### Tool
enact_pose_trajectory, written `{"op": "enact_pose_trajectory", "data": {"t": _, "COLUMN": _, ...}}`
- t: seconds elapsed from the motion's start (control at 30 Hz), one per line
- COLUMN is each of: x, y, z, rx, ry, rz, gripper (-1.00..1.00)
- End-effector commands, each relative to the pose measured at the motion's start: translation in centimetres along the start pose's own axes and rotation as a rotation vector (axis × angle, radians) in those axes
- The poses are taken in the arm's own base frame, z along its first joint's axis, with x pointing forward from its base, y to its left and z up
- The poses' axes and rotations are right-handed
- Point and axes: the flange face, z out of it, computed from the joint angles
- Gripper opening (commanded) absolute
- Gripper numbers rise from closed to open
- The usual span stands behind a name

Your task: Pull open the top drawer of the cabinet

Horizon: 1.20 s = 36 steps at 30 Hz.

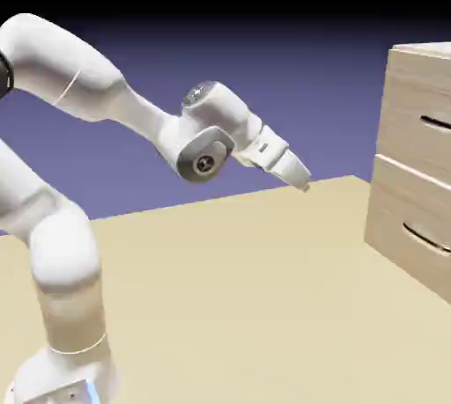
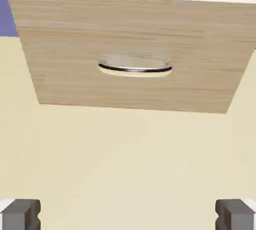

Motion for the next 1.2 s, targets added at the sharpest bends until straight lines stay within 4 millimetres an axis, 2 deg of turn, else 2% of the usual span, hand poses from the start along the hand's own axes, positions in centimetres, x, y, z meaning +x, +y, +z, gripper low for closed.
{"op": "enact_pose_trajectory", "data": {"t": 0.0, "x": 0.0, "y": -0.7, "z": 0.4, "rx": -0.011, "ry": 0.002, "rz": -0.043, "gripper": 0.00}}
{"op": "enact_pose_trajectory", "data": {"t": 0.27, "x": -0.5, "y": -5.9, "z": 4.4, "rx": -0.081, "ry": 0.006, "rz": -0.372, "gripper": 0.00}}
{"op": "enact_pose_trajectory", "data": {"t": 0.53, "x": -1.9, "y": -9.8, "z": 8.8, "rx": -0.113, "ry": 0.007, "rz": -0.675, "gripper": 0.00}}
{"op": "enact_pose_trajectory", "data": {"t": 0.9, "x": -3.3, "y": -13.5, "z": 14.4, "rx": -0.087, "ry": 0.047, "rz": -1.027, "gripper": 0.00}}
{"op": "enact_pose_trajectory", "data": {"t": 1.17, "x": -2.8, "y": -15.5, "z": 17.6, "rx": -0.032, "ry": 0.135, "rz": -1.221, "gripper": 0.00}}
